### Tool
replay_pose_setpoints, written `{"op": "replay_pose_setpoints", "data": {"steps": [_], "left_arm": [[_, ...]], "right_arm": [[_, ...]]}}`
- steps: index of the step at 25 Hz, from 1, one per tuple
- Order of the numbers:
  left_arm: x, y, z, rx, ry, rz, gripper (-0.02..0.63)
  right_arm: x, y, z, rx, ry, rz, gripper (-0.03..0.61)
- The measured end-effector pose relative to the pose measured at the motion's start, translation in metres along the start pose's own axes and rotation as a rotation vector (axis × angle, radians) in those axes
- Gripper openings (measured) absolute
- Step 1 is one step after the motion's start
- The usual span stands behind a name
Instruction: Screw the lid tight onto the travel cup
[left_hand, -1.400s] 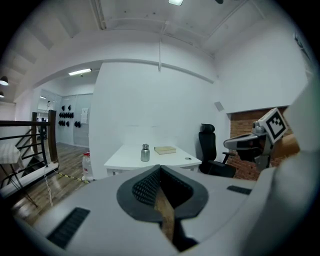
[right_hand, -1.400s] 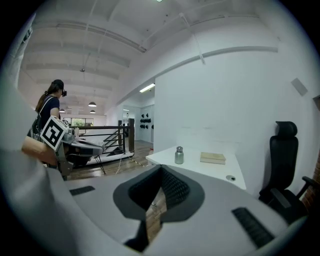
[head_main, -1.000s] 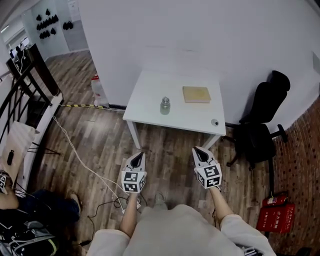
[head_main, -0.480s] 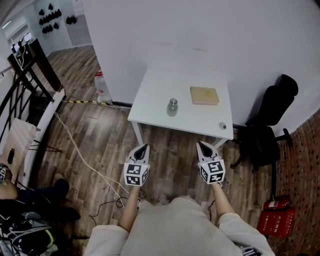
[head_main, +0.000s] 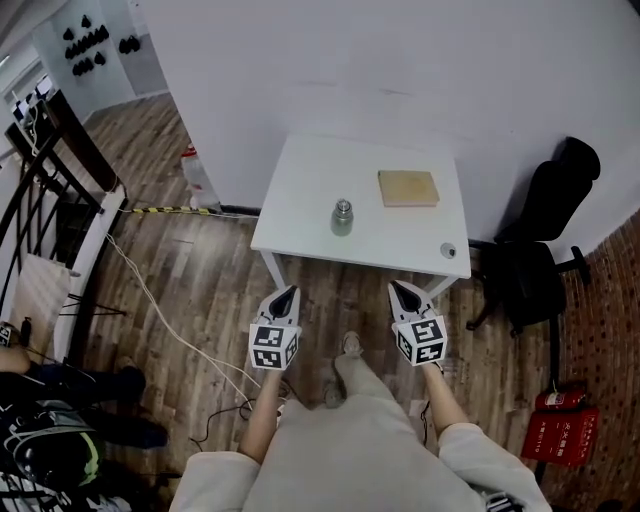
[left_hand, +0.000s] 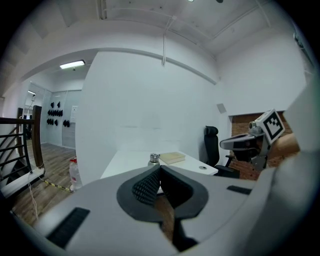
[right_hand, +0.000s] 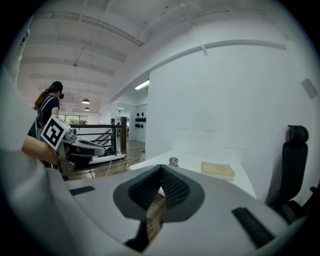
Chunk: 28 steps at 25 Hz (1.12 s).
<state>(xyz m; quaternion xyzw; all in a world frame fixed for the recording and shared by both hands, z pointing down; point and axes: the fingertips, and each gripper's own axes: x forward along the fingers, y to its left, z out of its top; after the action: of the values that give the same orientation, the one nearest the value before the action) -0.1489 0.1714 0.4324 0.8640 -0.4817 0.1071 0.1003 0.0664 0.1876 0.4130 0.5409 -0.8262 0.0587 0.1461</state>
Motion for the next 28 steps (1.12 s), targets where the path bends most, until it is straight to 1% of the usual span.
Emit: {"op": "replay_pose_setpoints", "data": {"steps": [7, 14, 17, 23, 28], "left_arm": [[0.035, 0.011, 0.008, 0.002, 0.006, -0.001, 0.008], [0.084, 0.032, 0.014, 0.0, 0.024, -0.009, 0.008], [0.113, 0.04, 0.014, -0.002, 0.041, -0.012, 0.008], [0.182, 0.049, 0.026, -0.01, 0.072, -0.025, 0.008], [0.223, 0.065, 0.042, -0.026, 0.077, -0.013, 0.008]], "right_arm": [[0.029, -0.017, 0.004, 0.007, -0.005, 0.011, -0.002], [0.081, -0.037, 0.005, 0.023, 0.007, 0.029, -0.002], [0.104, -0.052, 0.003, 0.031, 0.019, 0.037, -0.002], [0.156, -0.097, 0.001, 0.063, 0.051, 0.061, -0.002], [0.198, -0.116, 0.02, 0.053, 0.043, 0.101, -0.002]]}}
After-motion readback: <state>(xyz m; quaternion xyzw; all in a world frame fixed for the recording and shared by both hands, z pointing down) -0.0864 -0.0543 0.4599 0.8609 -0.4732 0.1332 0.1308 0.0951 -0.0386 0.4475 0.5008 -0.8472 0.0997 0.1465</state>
